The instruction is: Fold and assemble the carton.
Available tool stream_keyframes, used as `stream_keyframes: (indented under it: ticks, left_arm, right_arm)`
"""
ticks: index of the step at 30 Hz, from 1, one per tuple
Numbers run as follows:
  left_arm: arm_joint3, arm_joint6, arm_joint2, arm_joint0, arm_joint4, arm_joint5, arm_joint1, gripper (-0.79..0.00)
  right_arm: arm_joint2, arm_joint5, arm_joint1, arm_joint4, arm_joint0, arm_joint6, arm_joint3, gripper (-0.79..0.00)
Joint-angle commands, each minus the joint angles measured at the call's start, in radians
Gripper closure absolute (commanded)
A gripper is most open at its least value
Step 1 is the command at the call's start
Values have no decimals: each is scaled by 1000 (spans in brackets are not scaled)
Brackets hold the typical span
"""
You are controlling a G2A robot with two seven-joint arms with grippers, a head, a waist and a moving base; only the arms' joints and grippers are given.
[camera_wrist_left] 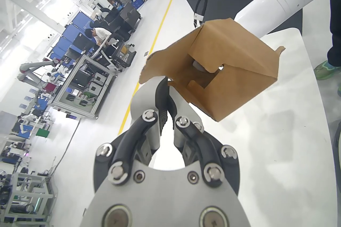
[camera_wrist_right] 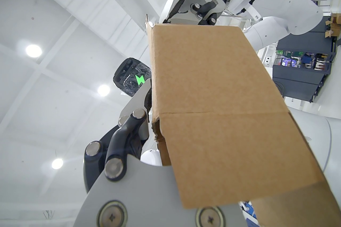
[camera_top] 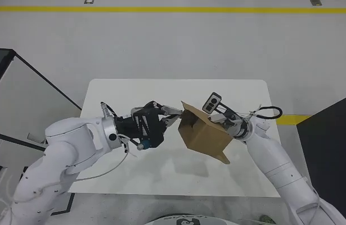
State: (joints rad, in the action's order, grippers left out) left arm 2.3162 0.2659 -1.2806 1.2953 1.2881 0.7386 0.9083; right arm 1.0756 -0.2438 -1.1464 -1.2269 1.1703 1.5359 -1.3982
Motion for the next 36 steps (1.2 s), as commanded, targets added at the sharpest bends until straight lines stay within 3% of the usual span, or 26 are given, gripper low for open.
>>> stream_keyframes:
  ticks: [1,22,36]
  left_arm:
    - [3,-1,12,-1,-3,5,1,0]
    - [-5,11,128,-69,12,28,20,0]
    - [-10,12,79,-58,-5,31,18,0]
  right_arm:
    - [-2,-1,1,-1,-1,0,-3,0]
    - [-34,-4,2,-7,-18,0,-1,0]
    - [-37,0,2,-13,-24,0,14,0]
